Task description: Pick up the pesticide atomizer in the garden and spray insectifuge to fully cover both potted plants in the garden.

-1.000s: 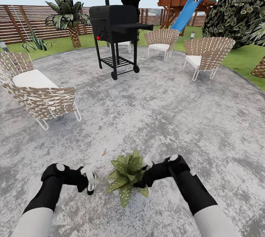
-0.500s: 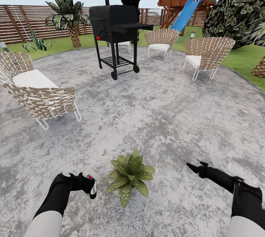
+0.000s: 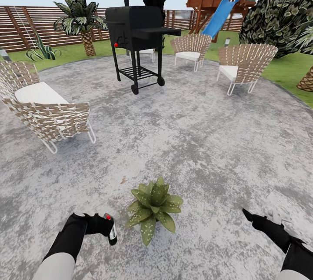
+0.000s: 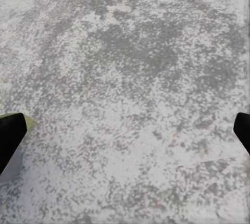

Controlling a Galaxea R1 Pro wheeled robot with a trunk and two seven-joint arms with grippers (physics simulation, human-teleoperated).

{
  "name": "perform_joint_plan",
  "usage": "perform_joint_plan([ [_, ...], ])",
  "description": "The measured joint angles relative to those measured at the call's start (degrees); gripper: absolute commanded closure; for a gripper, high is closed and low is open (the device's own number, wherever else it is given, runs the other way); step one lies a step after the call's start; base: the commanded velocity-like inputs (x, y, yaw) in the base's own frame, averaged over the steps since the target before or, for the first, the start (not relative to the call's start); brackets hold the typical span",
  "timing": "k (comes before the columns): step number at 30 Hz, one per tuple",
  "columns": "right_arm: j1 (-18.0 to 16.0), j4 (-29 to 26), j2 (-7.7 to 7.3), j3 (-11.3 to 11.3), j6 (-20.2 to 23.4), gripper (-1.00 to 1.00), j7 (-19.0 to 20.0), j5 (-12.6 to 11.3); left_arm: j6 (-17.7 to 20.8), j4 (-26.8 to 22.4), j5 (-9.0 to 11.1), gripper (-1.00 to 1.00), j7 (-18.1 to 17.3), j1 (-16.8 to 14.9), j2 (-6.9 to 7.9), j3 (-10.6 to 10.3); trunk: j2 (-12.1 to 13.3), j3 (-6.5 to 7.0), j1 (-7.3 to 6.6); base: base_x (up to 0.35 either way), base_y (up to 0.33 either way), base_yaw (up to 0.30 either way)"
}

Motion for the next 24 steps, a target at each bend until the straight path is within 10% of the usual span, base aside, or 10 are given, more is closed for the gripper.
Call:
perform_joint_plan([
  [24,0.01,-0.04,-0.05,-0.16,0.44,-1.00,-0.06,0.07,6.98,0.74,0.27,1.00,0.11,-0.02,0.26,0.09,0.01,0.27,0.12,-0.082,0.000,-0.076],
])
